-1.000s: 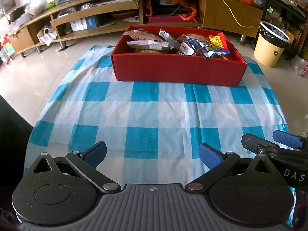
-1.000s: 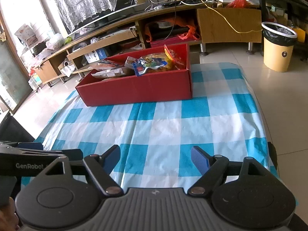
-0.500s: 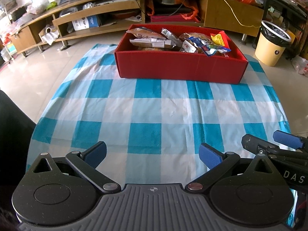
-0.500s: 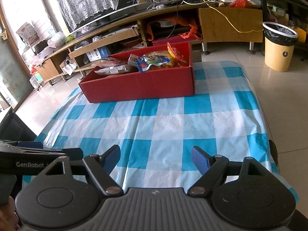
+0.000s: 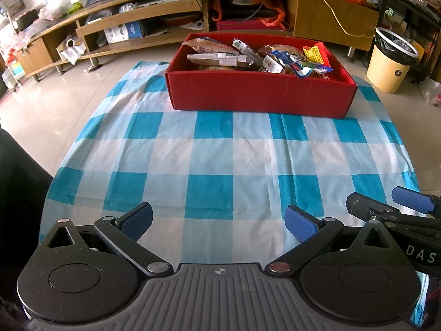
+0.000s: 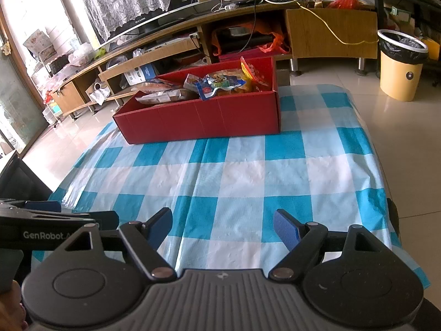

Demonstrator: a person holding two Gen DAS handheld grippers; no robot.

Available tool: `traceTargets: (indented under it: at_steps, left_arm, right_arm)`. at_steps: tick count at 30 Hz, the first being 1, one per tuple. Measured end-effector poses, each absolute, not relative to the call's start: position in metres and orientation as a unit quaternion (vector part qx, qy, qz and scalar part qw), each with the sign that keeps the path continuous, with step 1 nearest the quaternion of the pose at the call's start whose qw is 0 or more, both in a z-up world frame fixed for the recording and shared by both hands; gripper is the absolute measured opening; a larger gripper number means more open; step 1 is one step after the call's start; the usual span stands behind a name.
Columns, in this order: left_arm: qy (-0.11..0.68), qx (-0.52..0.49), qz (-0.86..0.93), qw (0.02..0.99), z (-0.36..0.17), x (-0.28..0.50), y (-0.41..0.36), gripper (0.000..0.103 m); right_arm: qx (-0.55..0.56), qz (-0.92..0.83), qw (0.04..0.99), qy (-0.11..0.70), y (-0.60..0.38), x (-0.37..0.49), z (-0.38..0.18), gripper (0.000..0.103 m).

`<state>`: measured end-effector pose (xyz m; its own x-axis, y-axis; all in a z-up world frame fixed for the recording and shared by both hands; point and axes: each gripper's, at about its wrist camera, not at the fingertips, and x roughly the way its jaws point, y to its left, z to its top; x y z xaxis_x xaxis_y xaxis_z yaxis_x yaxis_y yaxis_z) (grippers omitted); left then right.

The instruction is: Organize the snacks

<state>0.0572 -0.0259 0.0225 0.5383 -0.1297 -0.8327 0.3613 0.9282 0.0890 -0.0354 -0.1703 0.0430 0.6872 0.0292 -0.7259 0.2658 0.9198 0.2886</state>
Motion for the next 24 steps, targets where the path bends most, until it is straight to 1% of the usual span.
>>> traceTargets:
  at_steps: [21,24]
  left_arm:
    - [0.448,0.133,-0.138,0.873,0.0242,0.0558,-0.0262,0.103]
    - [0.446,0.134,-0.137,0.875,0.0248,0.055,-0.0258,0.103]
  right_arm:
    - [0.19,-0.064,0.898,0.391,-0.1682,-0.0348,0.0418,0.077]
    - [0.191,-0.062,0.899,0.39,-0.1674,-0.0343,0.0429,0.079]
